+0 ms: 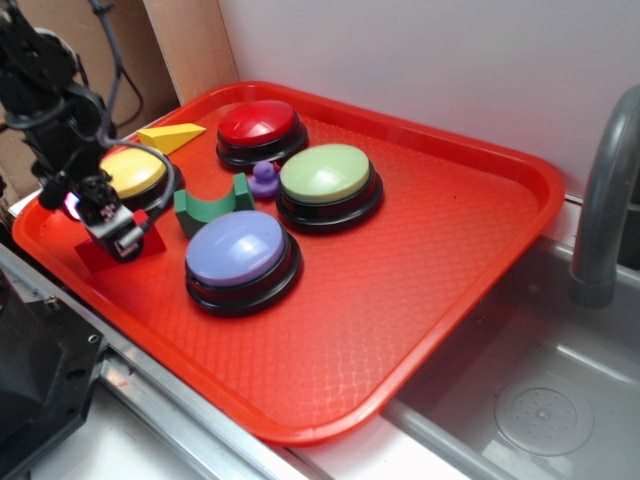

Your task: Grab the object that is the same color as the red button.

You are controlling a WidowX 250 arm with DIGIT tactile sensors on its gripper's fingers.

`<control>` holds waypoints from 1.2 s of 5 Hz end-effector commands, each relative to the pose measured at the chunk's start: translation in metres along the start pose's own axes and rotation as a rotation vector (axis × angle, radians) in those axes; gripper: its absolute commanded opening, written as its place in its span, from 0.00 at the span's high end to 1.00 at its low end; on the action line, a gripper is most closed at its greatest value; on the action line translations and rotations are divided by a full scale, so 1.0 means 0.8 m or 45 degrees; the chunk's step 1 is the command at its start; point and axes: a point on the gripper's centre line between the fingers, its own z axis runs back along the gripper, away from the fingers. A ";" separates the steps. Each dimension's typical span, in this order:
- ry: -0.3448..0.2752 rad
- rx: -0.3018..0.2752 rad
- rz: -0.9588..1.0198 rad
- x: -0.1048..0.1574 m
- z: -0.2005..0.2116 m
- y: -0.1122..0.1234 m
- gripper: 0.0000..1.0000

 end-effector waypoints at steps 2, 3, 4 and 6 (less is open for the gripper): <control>-0.040 -0.030 0.009 -0.003 -0.021 0.004 1.00; -0.050 -0.017 0.026 0.002 -0.009 0.003 1.00; -0.052 -0.010 0.072 0.011 0.019 -0.001 1.00; -0.092 -0.042 0.033 0.049 0.098 -0.043 1.00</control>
